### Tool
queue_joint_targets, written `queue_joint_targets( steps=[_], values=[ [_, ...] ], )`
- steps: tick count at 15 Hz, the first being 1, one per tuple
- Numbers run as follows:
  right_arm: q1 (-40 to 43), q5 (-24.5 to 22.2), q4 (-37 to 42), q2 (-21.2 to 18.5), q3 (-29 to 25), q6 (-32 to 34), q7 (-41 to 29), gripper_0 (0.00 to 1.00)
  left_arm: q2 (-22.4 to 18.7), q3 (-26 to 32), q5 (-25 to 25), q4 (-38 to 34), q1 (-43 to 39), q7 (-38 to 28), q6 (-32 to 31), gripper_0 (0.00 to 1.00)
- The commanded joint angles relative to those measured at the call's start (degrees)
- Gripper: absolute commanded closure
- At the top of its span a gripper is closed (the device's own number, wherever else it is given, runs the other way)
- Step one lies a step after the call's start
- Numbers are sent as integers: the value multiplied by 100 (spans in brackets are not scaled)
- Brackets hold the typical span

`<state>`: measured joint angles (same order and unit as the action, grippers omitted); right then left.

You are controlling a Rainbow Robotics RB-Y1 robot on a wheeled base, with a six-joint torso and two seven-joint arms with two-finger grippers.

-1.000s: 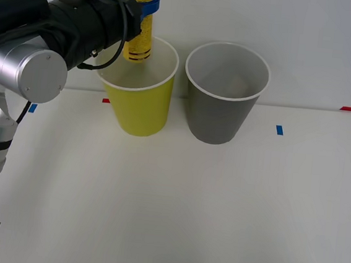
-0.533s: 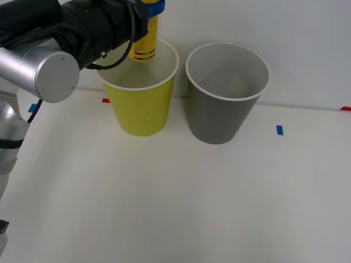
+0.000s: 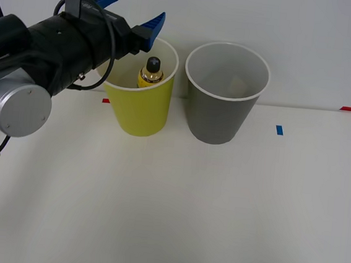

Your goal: Put cans in the gray bin and PET bottles in the light green bin.

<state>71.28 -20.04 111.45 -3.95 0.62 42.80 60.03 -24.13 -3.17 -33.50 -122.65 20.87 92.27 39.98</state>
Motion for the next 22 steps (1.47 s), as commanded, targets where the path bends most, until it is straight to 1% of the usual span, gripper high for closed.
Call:
queue_joint_targets(
  steps=[1,2,4,6,7,10,13,14,15,16,17,19,22],
  values=[
    [0,0,0,0,0,0,0,0,-267,344,-8,-1481,-1578,-43,1,0],
    [0,0,0,0,0,0,0,0,-276,432,-8,-1762,-1964,-34,-16,0],
    [0,0,0,0,0,0,0,0,-276,476,27,-2290,-2940,-7,-324,0],
    [0,0,0,0,0,0,0,0,-285,440,1,-2404,-3485,54,-587,0],
    [0,0,0,0,0,0,0,0,-302,440,-16,-2421,-3608,54,-614,0],
    [0,0,0,0,0,0,0,0,-584,432,-96,-2457,-3933,54,-737,0],
    [0,0,0,0,0,0,0,0,-505,432,-104,-2448,-4021,80,-754,0],
    [0,0,0,0,0,0,0,0,-505,370,-34,-2369,-4030,80,-869,0],
    [0,0,0,0,0,0,0,0,-531,203,71,-2193,-4118,89,-1308,0],
    [0,0,0,0,0,0,0,0,-540,-113,361,-1903,-4206,89,-1959,0],
    [0,0,0,0,0,0,0,0,-540,-500,695,-1472,-4276,63,-2785,0],
    [0,0,0,0,0,0,0,0,-434,-975,1196,-760,-4469,19,-3962,0],
    [0,0,0,0,0,0,0,0,-285,-1326,1873,-374,-5041,-122,-4868,0]
  ],
)
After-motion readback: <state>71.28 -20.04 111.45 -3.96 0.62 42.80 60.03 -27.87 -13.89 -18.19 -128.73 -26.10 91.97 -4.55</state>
